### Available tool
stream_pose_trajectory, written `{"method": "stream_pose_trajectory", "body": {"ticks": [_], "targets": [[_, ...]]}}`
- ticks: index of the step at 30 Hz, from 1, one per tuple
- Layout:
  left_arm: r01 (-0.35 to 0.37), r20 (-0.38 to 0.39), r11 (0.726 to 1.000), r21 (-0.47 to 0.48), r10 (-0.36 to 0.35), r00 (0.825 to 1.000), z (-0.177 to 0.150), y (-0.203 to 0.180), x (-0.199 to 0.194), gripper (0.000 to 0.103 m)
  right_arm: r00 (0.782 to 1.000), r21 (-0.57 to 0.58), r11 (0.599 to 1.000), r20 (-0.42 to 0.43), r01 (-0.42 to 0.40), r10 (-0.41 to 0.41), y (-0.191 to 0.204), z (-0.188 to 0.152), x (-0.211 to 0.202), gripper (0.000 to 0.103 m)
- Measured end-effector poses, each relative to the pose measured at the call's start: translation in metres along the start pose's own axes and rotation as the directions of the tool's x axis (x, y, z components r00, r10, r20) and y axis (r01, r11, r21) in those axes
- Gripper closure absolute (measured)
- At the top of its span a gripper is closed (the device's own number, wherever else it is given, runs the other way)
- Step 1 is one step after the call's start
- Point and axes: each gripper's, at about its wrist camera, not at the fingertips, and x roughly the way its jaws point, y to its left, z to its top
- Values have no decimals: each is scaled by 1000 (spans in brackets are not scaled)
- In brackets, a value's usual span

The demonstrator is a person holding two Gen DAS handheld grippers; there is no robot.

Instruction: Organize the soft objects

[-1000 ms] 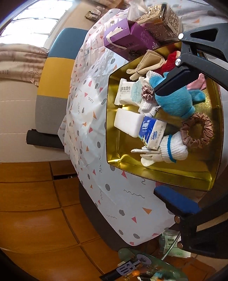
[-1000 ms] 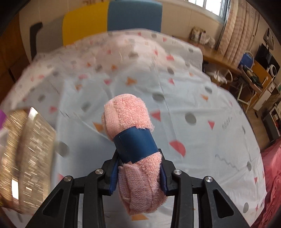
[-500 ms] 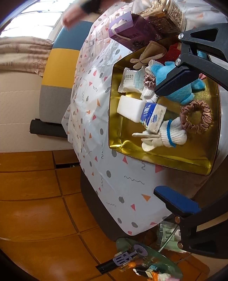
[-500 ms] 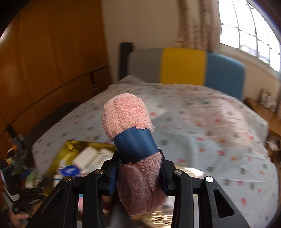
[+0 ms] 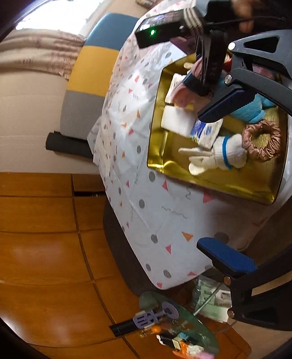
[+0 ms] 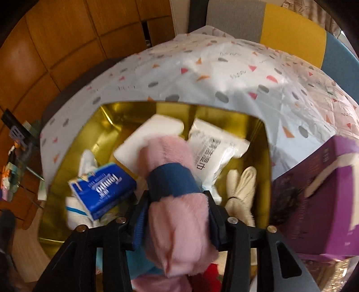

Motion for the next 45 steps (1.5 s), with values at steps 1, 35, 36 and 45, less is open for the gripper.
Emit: {"method": "stream_pose_trajectory", "body": {"ticks": [1,35,36,45], "targets": [[-15,5,1000,-2,15,1000,0,0,-1,0,1000,2,1000,7,-5,5,0,-2,0,49],[86,31,990,115,-90,995,-19,-67,-46,0,893,250,943,339,218,-296,-41,-98,-129,36],[86,27,990,115,-90,996,-20,-68,-46,0,892,249,943,341,219,-297,-41,-98,-129,36],[81,14,990,112,-83,996,-21,-66,-43,0,891,246,943,340,225,-301,-38,-100,-127,36]]}}
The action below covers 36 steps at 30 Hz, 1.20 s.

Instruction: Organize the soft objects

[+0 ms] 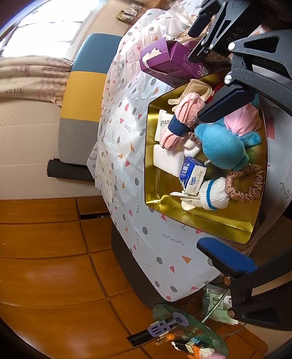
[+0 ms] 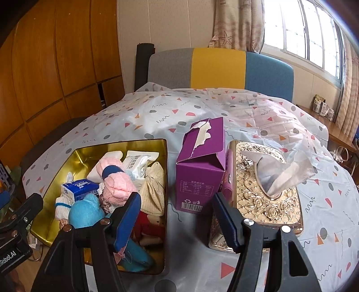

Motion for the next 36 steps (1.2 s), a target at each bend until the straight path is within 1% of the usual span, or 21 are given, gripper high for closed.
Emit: {"method": "stream_pose_trajectory", "body": {"ticks": [11,36], "targets": [[-1,-2,1000,6,1,1000,-1,0,1,0,1000,1,1000,10,1,-1,0,0,-3,36],[-6,-10,1000,9,6,1000,-2,0,2,0,1000,14,1000,-4,-3,3,-2,-1,2,36]]}}
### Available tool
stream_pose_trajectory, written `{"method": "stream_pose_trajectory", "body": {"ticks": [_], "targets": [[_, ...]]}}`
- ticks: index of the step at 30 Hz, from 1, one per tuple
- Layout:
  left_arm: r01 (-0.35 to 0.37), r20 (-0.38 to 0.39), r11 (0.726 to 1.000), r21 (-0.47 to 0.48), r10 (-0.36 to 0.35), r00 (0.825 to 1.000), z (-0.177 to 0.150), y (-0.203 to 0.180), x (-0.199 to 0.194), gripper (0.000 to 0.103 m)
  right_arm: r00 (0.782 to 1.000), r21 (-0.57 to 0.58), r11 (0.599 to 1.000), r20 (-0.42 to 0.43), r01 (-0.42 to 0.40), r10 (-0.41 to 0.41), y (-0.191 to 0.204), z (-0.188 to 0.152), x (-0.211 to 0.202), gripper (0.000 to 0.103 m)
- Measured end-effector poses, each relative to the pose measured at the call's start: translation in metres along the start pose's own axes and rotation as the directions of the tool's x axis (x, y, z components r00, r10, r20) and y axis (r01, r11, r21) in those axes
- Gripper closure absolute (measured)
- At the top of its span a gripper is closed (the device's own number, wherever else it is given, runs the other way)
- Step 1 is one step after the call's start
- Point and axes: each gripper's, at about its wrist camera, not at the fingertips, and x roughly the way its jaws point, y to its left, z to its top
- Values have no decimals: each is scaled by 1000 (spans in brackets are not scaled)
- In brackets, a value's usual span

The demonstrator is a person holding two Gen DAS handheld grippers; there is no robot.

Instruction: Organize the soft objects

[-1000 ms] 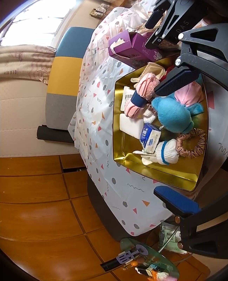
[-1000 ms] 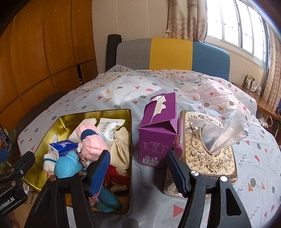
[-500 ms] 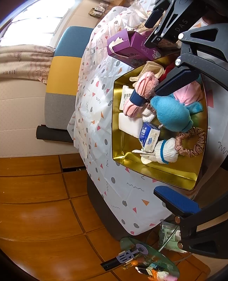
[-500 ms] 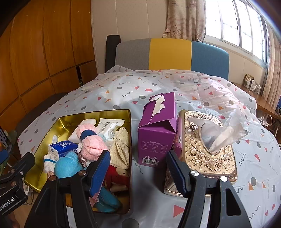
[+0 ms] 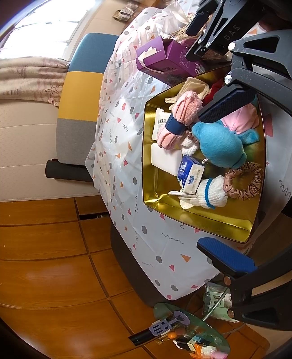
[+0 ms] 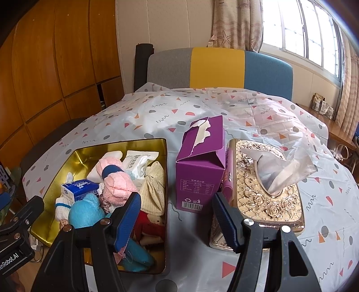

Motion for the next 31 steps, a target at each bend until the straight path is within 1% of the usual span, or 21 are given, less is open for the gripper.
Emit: {"method": "stream_pose_trajectory", "body": {"ticks": [21,28,31], "targets": [[3,4,1000,12,-3,1000,0,-1,2,0,1000,-2,1000,-3,-2,2,0,0,0,36],[-17,25,1000,15,17,1000,-1,-2,-2,0,1000,-4,1000,-8,2,-2,0,-2,2,36],[8,10,1000,7,-9,1000,0,1,0,0,1000,-1,1000,-3,-2,2,0,-2,1,36]]}}
